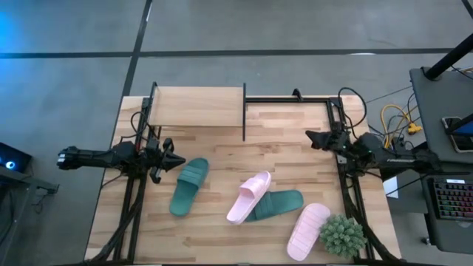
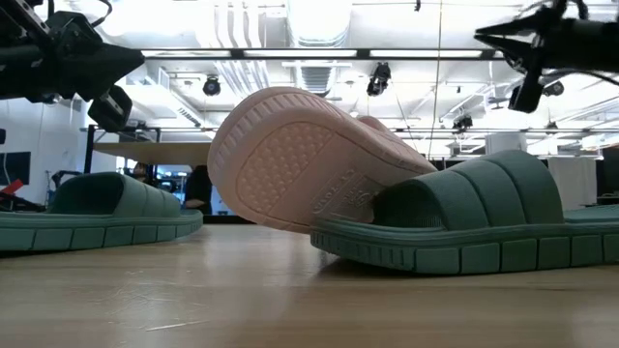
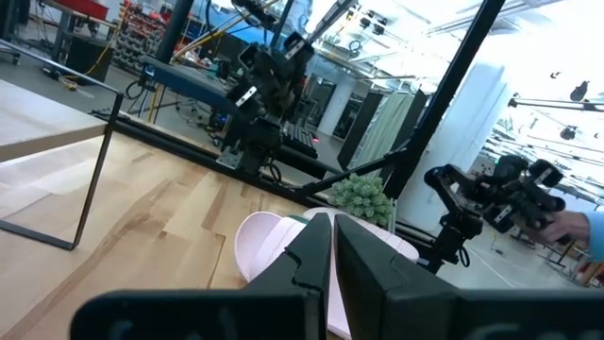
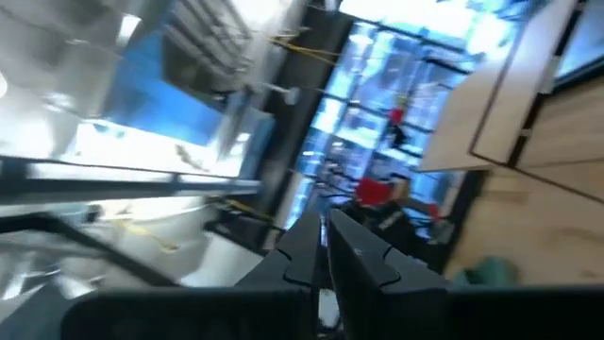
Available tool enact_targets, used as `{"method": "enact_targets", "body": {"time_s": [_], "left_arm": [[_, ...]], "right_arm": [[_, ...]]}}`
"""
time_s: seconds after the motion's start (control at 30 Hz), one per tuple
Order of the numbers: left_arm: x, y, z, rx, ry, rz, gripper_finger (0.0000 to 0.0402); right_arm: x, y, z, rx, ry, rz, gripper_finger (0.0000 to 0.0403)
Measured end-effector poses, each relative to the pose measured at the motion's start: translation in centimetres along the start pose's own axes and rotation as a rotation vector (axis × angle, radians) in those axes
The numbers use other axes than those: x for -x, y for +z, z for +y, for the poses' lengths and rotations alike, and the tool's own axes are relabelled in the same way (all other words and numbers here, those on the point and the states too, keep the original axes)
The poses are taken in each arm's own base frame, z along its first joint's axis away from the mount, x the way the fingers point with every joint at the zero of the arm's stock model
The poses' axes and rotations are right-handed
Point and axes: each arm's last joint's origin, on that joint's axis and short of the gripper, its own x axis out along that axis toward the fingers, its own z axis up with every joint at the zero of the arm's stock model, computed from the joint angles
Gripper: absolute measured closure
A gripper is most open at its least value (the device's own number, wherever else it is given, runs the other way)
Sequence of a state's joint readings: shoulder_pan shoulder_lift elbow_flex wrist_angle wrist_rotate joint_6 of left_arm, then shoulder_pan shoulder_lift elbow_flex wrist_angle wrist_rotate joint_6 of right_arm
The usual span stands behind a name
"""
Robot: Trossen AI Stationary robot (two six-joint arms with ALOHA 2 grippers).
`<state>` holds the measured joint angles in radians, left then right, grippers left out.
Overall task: Pick and place slides into the shelf
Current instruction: Put the left pink slide on the shelf
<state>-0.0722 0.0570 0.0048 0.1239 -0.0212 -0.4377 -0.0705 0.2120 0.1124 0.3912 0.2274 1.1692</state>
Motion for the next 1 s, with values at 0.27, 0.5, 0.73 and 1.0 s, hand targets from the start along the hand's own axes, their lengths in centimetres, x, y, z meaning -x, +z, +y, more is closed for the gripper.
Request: {"method": "enact_targets", "body": {"time_s": [0.27,0.5,0.73,1.0], "left_arm": [[0.0,0.0,0.0,0.0,0.001,-0.001,0.0398],[0.0,0.0,0.0,0.0,0.003,-0.004,0.0398],[0.0,0.4,-0.1,0.001,0.001,-0.042,0.0398],[0.0,0.4,-0.1,0.001,-0.001,-0.045,0.0398]], "right_arm": [[-4.6,0.1,3.2,0.101,-0.242,0.122,0.0362],[-9.2,-0.8,5.5,0.268,-0.49,0.398,0.0344],[-12.8,-2.0,6.7,0.503,-0.852,0.696,0.0346],[-15.6,-3.1,6.2,0.633,-0.996,0.866,0.0339]]}}
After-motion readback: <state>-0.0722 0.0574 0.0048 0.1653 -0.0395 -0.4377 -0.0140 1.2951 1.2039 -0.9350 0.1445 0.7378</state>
